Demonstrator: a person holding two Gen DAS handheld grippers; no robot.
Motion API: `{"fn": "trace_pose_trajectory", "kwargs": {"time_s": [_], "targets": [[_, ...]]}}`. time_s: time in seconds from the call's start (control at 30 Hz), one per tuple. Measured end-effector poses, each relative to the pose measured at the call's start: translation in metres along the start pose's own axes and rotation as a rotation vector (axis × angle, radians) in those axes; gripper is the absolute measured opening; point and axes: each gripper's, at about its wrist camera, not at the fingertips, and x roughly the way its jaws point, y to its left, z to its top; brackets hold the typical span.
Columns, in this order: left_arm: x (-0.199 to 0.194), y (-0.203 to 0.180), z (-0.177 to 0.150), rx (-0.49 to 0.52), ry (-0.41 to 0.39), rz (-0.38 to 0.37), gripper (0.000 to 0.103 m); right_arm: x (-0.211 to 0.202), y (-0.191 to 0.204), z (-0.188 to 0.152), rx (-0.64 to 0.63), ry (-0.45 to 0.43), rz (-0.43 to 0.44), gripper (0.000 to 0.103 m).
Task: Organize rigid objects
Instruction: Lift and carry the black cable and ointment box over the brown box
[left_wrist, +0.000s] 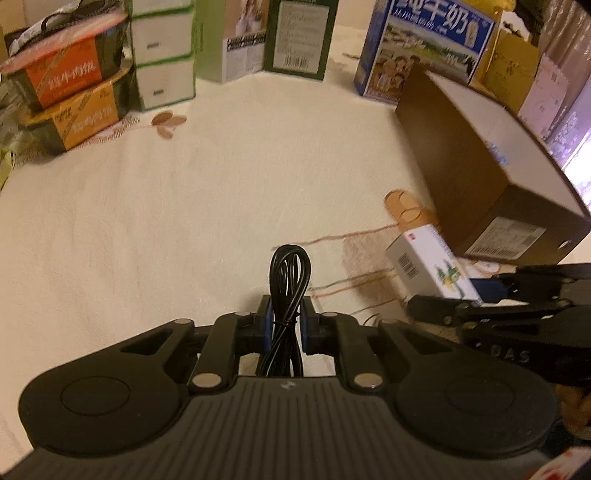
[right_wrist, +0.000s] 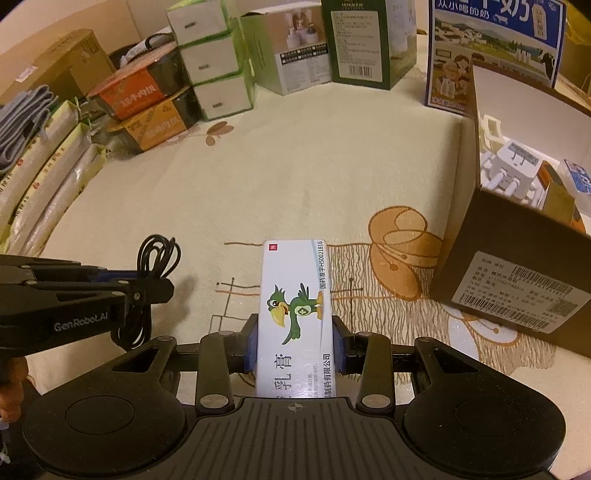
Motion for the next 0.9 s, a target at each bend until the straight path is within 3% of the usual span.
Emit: {"fn": "trace_pose_trajectory", "kwargs": {"time_s": [0.43, 0.7, 0.9], "targets": [[-0.032, -0.053, 0.055, 0.079, -0.112, -0.105, 0.011, -0.057, -0.020, 0.034, 0.025, -0.117, -0.031, 0.035], [-0.033, -0.106, 0.100, 0.154, -0.175, -0.187, 0.011, -0.097, -0.066, 0.063, 0.085, -0.220, -0.119, 0.035], [-0.018, -0.149, 0.126, 0.198, -0.179, -0.245, 0.011, -0.116, -0.109, 0.076, 0.145, -0.258, -0.208, 0.035]]}}
